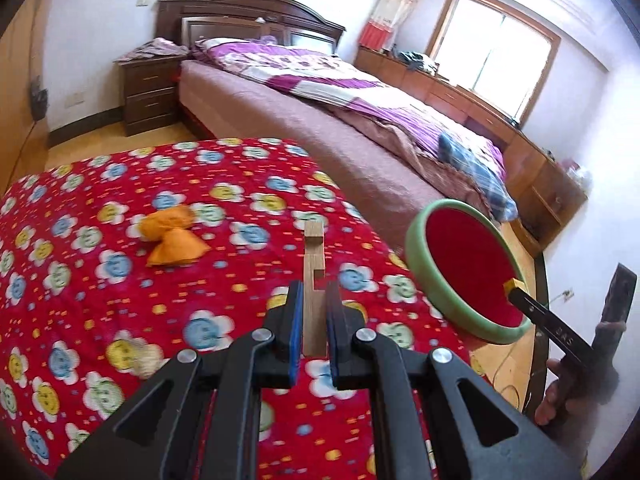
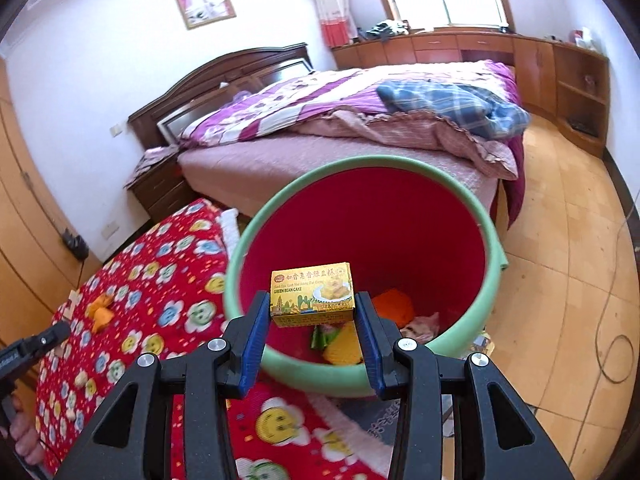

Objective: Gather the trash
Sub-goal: 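Open the right gripper to drop the yellow box while the left drops the stick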

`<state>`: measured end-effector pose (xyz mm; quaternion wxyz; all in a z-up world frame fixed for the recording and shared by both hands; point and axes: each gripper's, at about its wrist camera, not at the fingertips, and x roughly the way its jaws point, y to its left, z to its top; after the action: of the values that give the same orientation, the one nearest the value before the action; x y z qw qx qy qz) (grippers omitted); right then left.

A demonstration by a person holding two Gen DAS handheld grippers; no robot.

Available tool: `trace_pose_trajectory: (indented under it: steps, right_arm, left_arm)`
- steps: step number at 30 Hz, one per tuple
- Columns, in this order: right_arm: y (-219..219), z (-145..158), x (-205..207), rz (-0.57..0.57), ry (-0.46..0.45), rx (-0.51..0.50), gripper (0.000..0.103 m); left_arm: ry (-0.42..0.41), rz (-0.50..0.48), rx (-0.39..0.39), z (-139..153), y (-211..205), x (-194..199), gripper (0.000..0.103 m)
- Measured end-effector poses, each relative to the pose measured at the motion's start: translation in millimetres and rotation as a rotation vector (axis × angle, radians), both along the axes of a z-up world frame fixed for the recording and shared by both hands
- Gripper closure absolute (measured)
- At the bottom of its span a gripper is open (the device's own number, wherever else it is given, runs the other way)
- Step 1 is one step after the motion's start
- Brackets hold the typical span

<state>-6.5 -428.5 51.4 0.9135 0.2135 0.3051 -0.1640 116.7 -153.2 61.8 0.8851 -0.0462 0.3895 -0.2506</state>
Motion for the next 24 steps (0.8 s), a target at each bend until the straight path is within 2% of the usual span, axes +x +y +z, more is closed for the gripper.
trace_pose_trajectory:
  steps: [5, 24]
  right_arm:
    - [-17.8, -4.0, -3.0, -0.018, -0.015, 0.036, 0.059]
    - [-48.7, -4.6, -30.1, -0.061, -0.071, 0.062, 0.055]
  left_arm:
    - [0.006, -0.059, 0.017, 1.1, -33.5, -2.2, 0.093]
    - [-0.001, -0.285, 0.077, -3.5, -151.1, -12.8, 0.093]
